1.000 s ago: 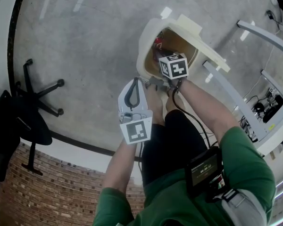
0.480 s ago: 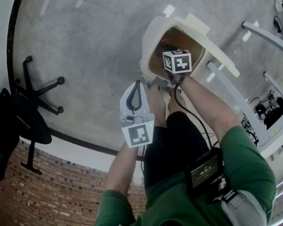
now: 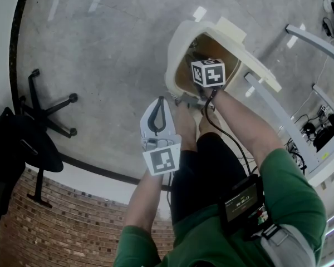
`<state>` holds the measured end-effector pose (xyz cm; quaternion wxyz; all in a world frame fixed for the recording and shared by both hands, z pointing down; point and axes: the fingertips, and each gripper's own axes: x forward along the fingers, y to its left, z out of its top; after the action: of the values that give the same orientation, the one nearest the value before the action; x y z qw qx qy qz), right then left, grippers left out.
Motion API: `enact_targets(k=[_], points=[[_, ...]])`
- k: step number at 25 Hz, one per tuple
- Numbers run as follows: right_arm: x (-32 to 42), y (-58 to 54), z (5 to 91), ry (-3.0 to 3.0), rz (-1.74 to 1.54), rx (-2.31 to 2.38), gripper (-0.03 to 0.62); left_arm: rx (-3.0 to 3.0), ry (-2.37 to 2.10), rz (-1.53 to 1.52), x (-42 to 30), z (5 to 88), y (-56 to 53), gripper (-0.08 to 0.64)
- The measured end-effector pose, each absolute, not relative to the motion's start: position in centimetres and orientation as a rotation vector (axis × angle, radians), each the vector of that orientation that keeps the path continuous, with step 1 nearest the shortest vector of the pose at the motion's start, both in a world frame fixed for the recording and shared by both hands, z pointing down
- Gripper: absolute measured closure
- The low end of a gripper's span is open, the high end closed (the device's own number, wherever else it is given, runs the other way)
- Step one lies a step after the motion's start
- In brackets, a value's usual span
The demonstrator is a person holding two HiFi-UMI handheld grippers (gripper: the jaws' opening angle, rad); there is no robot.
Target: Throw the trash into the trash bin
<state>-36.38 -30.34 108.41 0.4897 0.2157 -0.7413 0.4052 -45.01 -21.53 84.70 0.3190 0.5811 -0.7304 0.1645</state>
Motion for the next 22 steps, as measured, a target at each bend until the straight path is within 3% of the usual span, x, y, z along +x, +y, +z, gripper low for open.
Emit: enact_targets(k=[14, 22], points=[[-36.4, -32.3, 100.0, -1.948, 1.058, 0.547, 0.492, 1.605, -1.945, 0.42, -43.9, 80.9, -24.6, 0.554], [-35.0, -31.9, 90.6, -2.094, 0.928, 0.468, 0.541, 1.685, -1.988, 0.416, -42.8, 74.9, -26.2, 0.554]])
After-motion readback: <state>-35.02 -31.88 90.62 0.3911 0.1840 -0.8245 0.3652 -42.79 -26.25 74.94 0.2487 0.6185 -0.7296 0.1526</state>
